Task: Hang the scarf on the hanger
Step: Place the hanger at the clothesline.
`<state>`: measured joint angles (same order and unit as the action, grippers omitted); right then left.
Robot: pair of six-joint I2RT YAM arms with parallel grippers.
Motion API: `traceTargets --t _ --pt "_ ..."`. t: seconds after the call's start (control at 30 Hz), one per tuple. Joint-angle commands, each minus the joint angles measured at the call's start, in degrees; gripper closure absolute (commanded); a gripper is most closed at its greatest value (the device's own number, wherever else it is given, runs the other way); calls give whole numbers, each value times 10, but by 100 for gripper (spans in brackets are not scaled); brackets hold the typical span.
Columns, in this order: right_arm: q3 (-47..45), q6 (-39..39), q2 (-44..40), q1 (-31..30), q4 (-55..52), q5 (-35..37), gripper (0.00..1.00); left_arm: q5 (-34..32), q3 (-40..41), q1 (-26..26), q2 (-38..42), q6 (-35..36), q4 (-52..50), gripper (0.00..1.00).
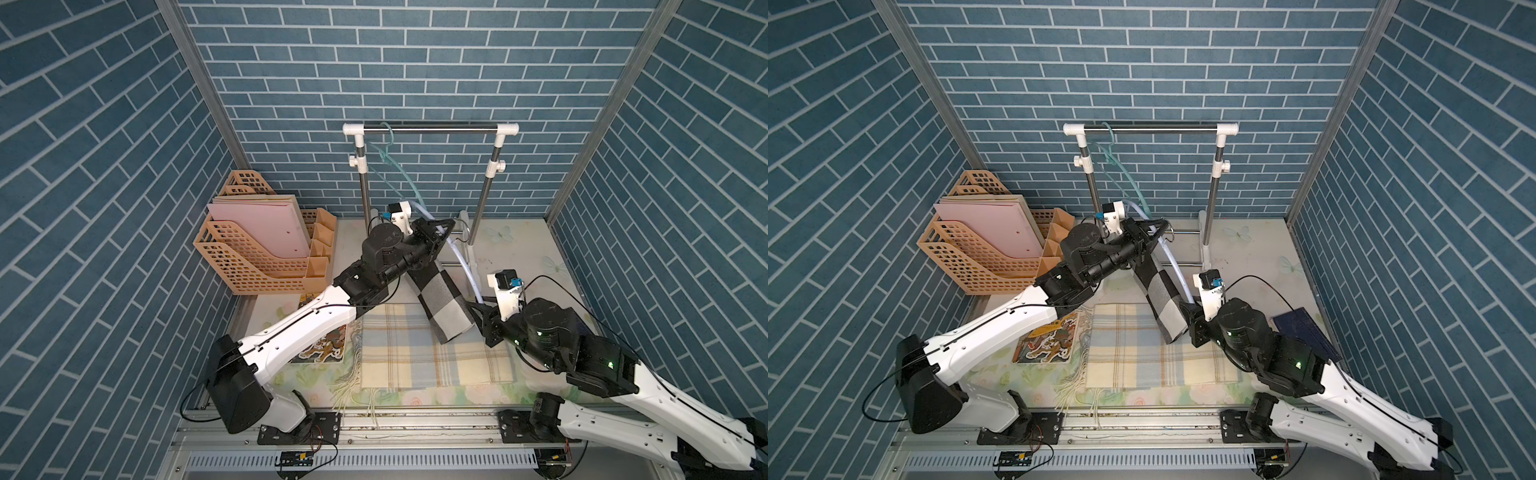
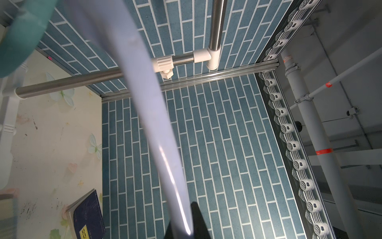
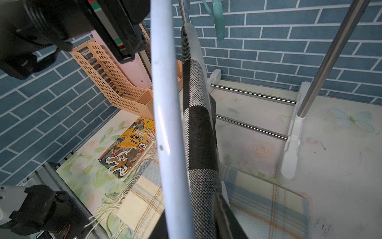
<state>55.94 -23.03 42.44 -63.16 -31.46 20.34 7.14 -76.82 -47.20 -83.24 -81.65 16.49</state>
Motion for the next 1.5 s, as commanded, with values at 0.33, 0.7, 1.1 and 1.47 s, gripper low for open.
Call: traceTargets --t 0.33,0.7,1.1,1.47 --pt "30 -7 -1 0 4 14 100 1 -20 4 17 4 46 99" --pt "65 -10 3 0 39 59 100 3 16 4 47 35 4 25" --pt "165 -18 56 0 -34 90 100 -60 68 9 192 171 -168 18" --pt "257 -17 61 0 -160 -4 100 -91 73 10 227 246 -220 19"
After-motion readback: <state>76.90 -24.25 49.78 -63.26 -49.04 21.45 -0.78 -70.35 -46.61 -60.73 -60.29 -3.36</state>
